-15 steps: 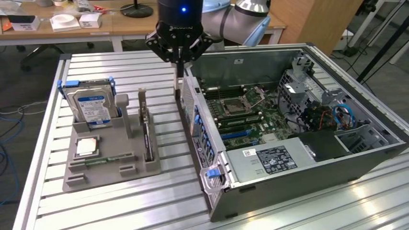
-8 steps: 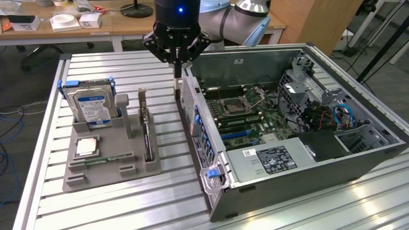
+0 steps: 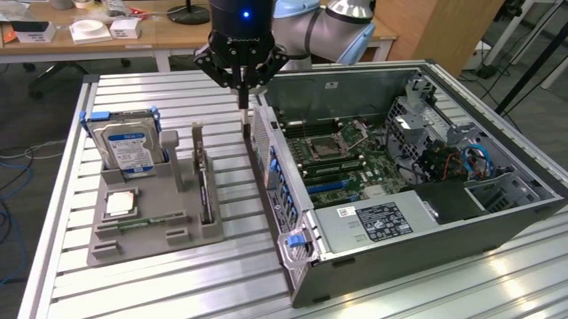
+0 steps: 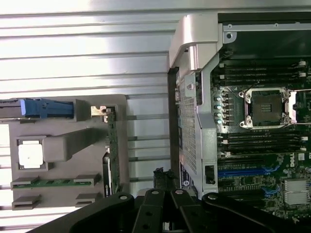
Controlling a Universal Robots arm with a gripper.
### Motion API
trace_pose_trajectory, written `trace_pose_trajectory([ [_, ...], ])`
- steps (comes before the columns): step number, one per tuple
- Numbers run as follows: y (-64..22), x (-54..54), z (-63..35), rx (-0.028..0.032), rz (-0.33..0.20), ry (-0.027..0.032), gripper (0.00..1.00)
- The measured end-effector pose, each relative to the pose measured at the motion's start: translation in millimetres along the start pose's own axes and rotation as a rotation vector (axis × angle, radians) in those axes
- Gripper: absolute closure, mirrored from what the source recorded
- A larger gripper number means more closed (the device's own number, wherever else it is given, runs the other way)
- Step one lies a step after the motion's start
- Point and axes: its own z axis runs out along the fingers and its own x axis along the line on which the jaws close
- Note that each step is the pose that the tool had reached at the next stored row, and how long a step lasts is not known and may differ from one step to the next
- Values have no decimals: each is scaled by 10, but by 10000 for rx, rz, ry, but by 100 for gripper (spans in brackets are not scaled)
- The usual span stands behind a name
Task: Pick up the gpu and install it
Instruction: 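Reach for the gpu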
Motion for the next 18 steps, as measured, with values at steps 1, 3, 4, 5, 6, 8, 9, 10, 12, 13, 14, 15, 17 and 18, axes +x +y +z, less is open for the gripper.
trace_pose_trajectory([
  [1,0,7,1,0,0,0,89],
  [3,-2,21,2,1,0,1,89],
  [4,-2,28,3,0,1,0,89],
  [5,-2,35,3,0,1,0,89],
  [6,-3,42,4,0,0,0,89],
  [8,-4,55,6,1,0,0,89],
  [9,-5,63,6,0,0,0,89],
  [10,-5,70,7,0,0,0,89],
  [12,-7,85,8,0,1,0,89],
  [13,-7,92,9,0,1,0,89],
  [14,-8,100,10,0,0,0,89],
  [15,-8,107,11,1,1,0,89],
  [17,-9,122,12,0,0,0,89],
  [18,-10,130,13,0,0,0,89],
])
